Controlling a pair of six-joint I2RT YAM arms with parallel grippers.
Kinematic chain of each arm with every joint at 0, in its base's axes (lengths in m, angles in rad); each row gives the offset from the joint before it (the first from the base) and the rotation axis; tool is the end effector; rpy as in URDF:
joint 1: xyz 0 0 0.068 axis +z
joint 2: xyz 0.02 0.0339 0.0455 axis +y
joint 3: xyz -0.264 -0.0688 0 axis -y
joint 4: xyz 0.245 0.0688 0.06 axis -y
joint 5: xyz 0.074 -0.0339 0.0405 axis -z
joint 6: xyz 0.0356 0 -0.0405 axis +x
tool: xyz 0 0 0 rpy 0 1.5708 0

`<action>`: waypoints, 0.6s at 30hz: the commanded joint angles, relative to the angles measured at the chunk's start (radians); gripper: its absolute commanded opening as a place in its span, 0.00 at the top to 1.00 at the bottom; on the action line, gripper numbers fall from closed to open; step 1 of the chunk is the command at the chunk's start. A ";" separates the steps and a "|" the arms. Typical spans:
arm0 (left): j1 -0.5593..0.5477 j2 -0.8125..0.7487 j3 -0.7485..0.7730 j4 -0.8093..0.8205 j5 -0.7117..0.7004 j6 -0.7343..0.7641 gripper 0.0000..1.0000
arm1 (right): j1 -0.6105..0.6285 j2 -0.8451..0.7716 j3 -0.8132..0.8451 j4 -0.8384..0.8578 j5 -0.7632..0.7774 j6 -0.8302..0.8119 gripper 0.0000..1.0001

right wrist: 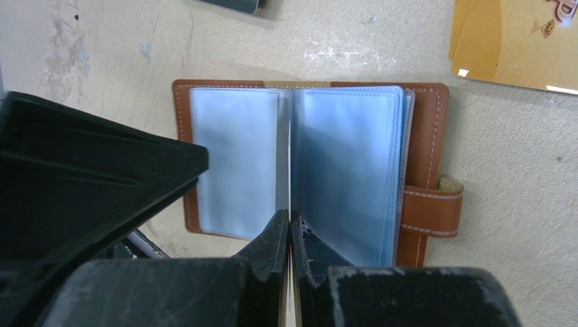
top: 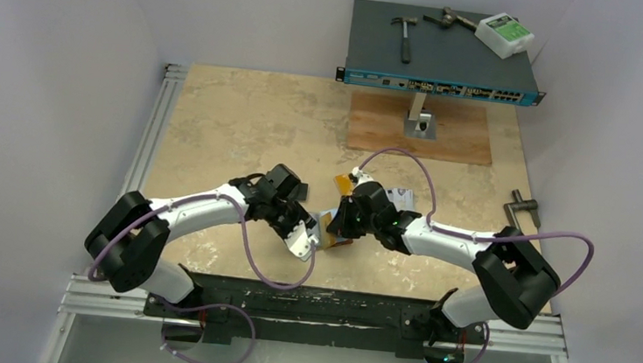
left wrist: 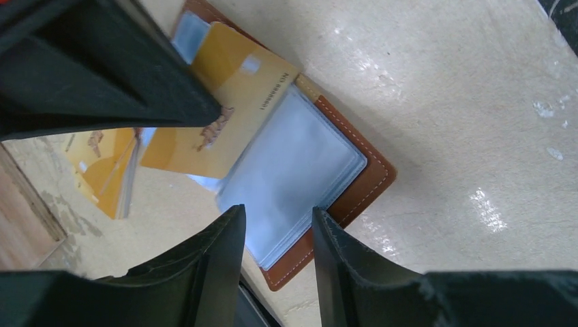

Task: Put the credit cards into the card holder
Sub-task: Insert the credit card into the card holder.

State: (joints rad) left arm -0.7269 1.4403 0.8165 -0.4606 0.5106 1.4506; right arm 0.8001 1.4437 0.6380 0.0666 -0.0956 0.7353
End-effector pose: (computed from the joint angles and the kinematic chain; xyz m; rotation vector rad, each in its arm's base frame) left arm 0.1892 -0.1915 0.1880 2.2783 1.0103 -0.3886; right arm 0.1929 0.2035 0.1665 -0.1324 2.4721 0.8443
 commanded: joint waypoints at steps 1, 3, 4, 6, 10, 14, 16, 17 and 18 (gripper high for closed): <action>0.001 0.032 -0.036 0.036 0.000 0.136 0.60 | 0.001 -0.032 0.050 0.023 0.003 0.007 1.00; 0.000 0.039 -0.051 0.033 -0.006 0.172 0.61 | -0.002 -0.029 0.040 0.051 0.006 0.028 1.00; 0.000 0.042 -0.057 0.023 -0.010 0.193 0.61 | -0.002 -0.025 0.031 0.067 0.007 0.036 1.00; 0.000 0.041 -0.075 0.001 -0.021 0.235 0.62 | -0.002 -0.010 0.026 0.093 0.004 0.045 1.00; 0.000 0.025 -0.102 -0.009 -0.026 0.253 0.61 | -0.003 0.027 0.016 0.151 -0.006 0.066 1.00; 0.000 0.030 -0.107 -0.011 -0.033 0.261 0.60 | -0.003 0.047 0.014 0.176 0.019 0.076 1.00; 0.000 0.034 -0.113 -0.006 -0.036 0.273 0.60 | -0.003 0.048 0.002 0.185 0.036 0.084 1.00; 0.000 0.036 -0.114 -0.004 -0.037 0.275 0.60 | -0.003 0.047 -0.006 0.196 0.038 0.090 1.00; 0.000 0.040 -0.114 -0.004 -0.034 0.279 0.60 | -0.003 0.047 -0.017 0.210 0.039 0.098 1.00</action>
State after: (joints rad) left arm -0.7269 1.4734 0.7261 -0.4484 0.4717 1.6814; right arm 0.7990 1.4967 0.6430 0.1947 -0.0910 0.8013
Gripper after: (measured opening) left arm 0.396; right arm 0.004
